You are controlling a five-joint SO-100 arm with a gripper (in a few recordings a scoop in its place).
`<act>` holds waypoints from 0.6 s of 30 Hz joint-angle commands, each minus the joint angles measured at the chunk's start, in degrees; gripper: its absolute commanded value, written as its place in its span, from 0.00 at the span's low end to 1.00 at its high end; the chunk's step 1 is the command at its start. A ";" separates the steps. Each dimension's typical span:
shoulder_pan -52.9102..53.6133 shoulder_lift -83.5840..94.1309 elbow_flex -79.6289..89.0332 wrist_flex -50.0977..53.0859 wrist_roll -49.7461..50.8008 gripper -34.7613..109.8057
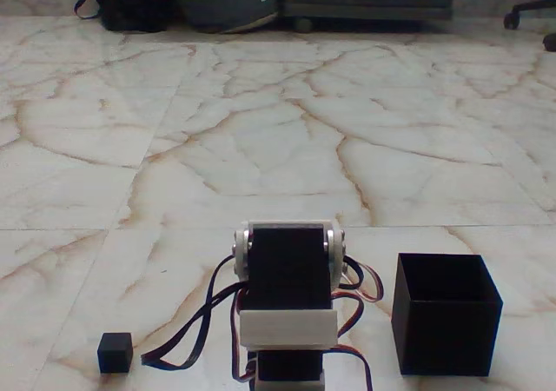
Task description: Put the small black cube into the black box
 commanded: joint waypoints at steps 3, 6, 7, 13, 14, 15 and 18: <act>0.00 0.00 0.00 0.00 0.00 0.26; 0.00 0.00 0.00 0.00 0.00 0.26; 0.00 0.00 0.00 0.00 0.00 0.26; 0.35 0.62 0.09 -0.35 -5.89 0.26; 0.35 0.62 0.09 -0.35 -5.89 0.26; 0.35 0.62 0.09 -0.35 -5.89 0.26; 0.35 0.62 0.09 -0.35 -5.89 0.26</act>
